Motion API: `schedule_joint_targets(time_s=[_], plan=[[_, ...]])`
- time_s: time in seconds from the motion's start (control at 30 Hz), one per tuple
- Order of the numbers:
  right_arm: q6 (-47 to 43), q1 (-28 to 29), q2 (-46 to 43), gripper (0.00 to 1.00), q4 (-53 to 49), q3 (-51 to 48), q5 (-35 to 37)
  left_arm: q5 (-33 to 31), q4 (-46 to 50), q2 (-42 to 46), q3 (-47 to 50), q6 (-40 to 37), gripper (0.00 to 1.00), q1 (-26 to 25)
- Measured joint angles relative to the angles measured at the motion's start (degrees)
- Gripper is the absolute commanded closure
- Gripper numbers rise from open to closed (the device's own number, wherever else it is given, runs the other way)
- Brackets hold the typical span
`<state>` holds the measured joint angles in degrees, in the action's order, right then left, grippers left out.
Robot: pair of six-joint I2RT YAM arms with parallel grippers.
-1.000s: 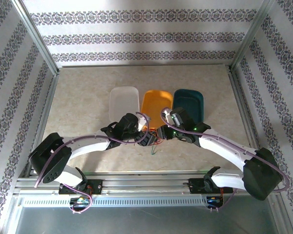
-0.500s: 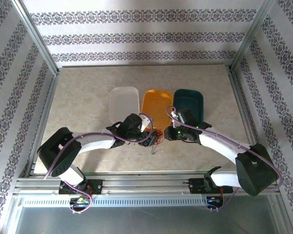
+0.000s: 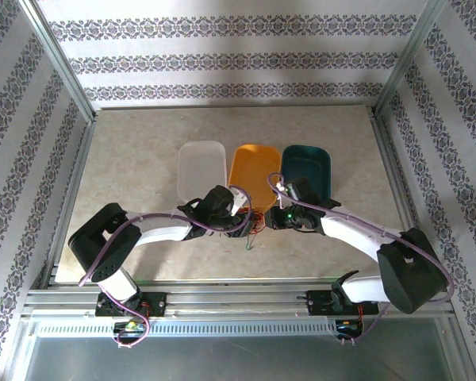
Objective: Untangle the cables
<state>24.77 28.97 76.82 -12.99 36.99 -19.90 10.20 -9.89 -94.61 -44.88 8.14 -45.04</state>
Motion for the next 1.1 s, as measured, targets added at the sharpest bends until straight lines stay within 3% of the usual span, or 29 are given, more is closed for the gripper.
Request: schedule_joint_targets(time_s=[0.17,0.27,0.47,0.73,0.93,1.1], plan=[[0.09,0.0,2.25,0.92,0.42,0.74,0.09,0.28,-0.31,-0.5,-0.33,-0.42,0.4,0.0],[0.26,0.0,2.25,0.93,0.79,0.74,0.39,0.33,-0.7,-0.61,-0.42,-0.5,0.45,0.0],[0.76,-0.28,1.88,0.78,1.25,0.72,1.81,0.98,-1.09,-0.98,-0.48,-0.81,0.53,-0.02],[1.84,-0.37,1.88,0.63,1.49,0.72,4.66,1.64,-1.31,-1.16,-0.5,-1.66,0.73,-0.02],[2.08,-0.33,2.62,0.58,2.1,0.72,5.09,1.84,-1.53,-1.18,-0.5,-1.9,0.84,-0.02],[2.08,0.46,6.27,0.58,2.67,0.74,5.16,2.08,-1.68,-1.33,-0.57,-1.97,0.87,-0.02]])
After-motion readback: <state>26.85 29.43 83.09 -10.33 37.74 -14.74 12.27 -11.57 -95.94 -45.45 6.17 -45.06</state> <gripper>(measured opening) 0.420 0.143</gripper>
